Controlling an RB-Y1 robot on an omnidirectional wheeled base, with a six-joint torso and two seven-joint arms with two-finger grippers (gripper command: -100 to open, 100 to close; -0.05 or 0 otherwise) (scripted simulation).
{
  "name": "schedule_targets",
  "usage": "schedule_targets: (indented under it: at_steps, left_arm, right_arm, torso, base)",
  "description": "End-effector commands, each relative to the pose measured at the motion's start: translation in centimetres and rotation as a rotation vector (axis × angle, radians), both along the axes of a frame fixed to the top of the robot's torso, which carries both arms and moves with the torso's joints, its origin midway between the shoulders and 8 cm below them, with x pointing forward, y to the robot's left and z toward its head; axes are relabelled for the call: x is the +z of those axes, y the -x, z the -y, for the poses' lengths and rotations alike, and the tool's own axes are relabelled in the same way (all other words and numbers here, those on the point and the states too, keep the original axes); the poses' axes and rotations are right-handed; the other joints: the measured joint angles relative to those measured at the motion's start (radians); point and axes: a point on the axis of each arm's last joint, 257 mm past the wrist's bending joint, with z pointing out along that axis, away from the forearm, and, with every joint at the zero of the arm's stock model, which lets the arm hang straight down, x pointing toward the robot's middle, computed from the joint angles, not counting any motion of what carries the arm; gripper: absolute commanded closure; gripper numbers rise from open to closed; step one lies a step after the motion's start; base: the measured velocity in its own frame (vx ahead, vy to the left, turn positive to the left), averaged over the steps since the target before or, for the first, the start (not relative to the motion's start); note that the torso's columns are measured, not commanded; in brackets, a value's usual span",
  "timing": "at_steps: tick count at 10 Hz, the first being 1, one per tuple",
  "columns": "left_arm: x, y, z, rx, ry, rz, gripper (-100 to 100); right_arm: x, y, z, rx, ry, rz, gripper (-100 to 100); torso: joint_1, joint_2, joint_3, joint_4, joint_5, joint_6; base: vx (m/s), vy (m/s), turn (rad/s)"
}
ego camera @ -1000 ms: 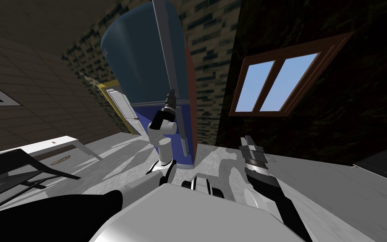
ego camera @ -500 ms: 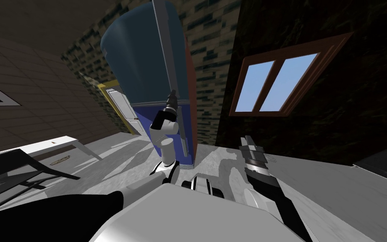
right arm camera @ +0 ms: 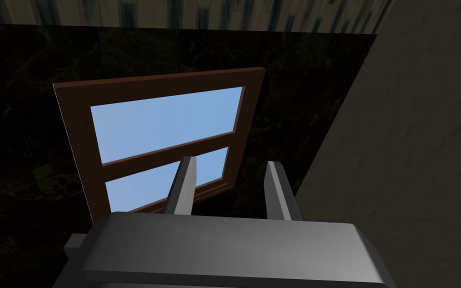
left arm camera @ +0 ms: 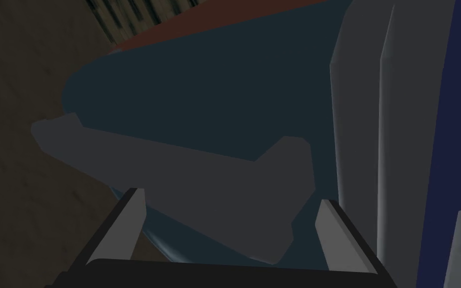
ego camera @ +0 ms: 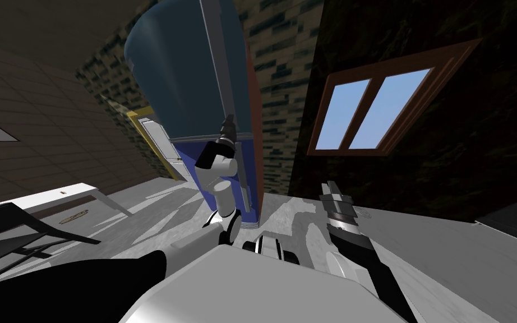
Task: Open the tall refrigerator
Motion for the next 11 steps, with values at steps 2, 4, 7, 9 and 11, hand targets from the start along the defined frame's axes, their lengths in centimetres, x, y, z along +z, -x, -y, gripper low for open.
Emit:
schedule_targets:
  at_steps: [2,4,7,9,11]
  left_arm:
    - [-1.0,-0.5,-0.2,-0.001,0.0,-0.003,100]
    - [-1.9,-0.9,-0.3,-0.003,0.0,-0.003,100]
    - [-1.2,-0.4,1.5,-0.065,0.006,0.001,100]
    - [-0.8,0.0,3.4,-0.129,0.008,-0.001,100]
    - [-0.5,0.4,5.4,-0.194,0.008,-0.004,100]
  right_arm:
    - [0.0,0.0,0.0,0.0,0.0,0.0,0]
    - [0.0,0.0,0.0,0.0,0.0,0.0,0]
    - [0.0,0.0,0.0,0.0,0.0,0.0,0]
    - [0.0,0.0,0.0,0.0,0.0,0.0,0]
    - [0.0,0.0,0.0,0.0,0.0,0.0,0]
  torso:
    - [0.0,0.004,0.003,-0.001,0.001,0.0]
    - [-0.001,0.0,0.002,-0.003,0.001,0.001]
    - [0.003,0.006,0.003,0.002,-0.001,0.003]
    - [0.008,0.008,0.004,0.008,0.003,-0.005]
    - [0.015,0.009,0.004,0.01,0.006,-0.007]
  base:
    - [-0.042,-0.008,0.013]
    - [-0.074,-0.014,0.011]
    - [-0.155,0.137,-0.063]
    - [-0.198,0.233,-0.073]
    - [-0.259,0.294,-0.082]
